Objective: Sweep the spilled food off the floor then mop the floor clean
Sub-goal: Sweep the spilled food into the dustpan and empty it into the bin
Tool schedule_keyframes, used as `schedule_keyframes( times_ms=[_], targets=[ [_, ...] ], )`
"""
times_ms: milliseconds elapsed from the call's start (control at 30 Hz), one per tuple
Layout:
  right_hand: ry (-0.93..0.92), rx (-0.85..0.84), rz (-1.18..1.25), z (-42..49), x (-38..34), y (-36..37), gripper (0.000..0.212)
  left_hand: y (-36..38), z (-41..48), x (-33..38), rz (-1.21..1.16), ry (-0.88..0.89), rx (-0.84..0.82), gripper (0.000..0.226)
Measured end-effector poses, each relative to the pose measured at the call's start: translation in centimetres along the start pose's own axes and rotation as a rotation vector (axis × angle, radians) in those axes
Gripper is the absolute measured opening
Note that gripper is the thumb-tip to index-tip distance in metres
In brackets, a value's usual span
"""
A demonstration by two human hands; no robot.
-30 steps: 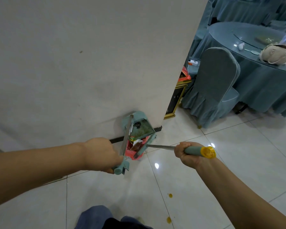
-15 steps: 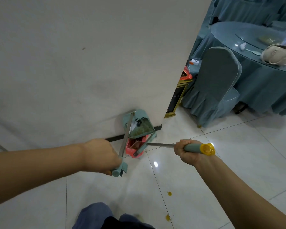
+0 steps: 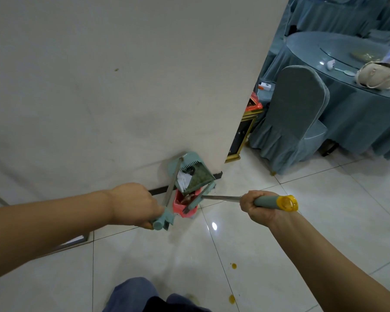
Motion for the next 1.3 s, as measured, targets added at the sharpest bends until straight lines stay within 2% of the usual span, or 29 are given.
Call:
schedule_keyframes(
  times_ms=[100, 367, 433, 467, 533, 667, 867, 967, 1067, 1167, 1233, 1300],
  targets=[
    [-0.006, 0.003, 0.018, 0.2, -0.1, -0.1, 0.007, 0.1, -0.6, 0.4, 0.008, 0.02, 0.004, 0.036],
    [-0.007, -0.011, 0.062, 0.1, -0.5, -0.6, 0.014, 2.0, 0.3, 1.6, -0.06, 0.049, -0.121, 0.037],
    [-0.006, 0.003, 0.075, 0.2, -1.0, -1.0, 0.009, 2.0, 0.7, 1.4, -0.067, 0.036, -0.136, 0.035],
    [-0.007, 0.0, 0.067, 0.2, -1.0, -1.1, 0.007, 1.9, 0.9, 1.2, -0.068, 0.026, -0.14, 0.034],
    [-0.001, 0.0, 0.054, 0.4, -1.1, -1.4, 0.017, 1.7, 1.1, 0.8, -0.062, 0.008, -0.134, 0.034],
    [-0.033, -0.002, -0.045, -0.6, -0.4, -0.9, 0.015, 1.1, 1.0, 0.1, -0.048, -0.012, -0.097, 0.034],
    [-0.045, 0.018, -0.162, -1.2, -0.4, -1.2, 0.005, 0.5, 0.7, 1.0, -0.051, 0.009, -0.055, 0.036],
    [-0.045, 0.036, -0.195, -1.3, -0.3, -1.4, 0.002, 0.8, 0.8, 1.6, -0.069, 0.001, -0.101, 0.035],
    [-0.018, 0.077, -0.295, -1.7, -0.2, -1.9, 0.004, 0.5, 1.3, 1.4, -0.094, -0.034, -0.054, 0.036],
    [0.03, 0.174, -0.454, -2.6, -0.7, -2.9, 0.015, 0.1, 1.6, 0.8, -0.129, -0.162, 0.038, 0.035],
    [0.079, 0.26, -0.627, -3.4, -0.9, -3.5, 0.013, 0.2, 1.6, 0.5, -0.155, -0.251, 0.067, 0.038],
    [0.1, 0.406, -0.905, -3.9, -0.9, -4.0, 0.009, 0.3, 1.5, 0.1, -0.184, -0.324, 0.115, 0.046]
  ],
)
Point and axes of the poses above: each hand's wrist, its own z-axis towards the middle knuckle, its own y-axis out of the palm, x = y × z, the point moved 1 cm from there along z, towards the middle knuckle, and after that the axes turned 10 degrees about y, right-handed, at the moved point
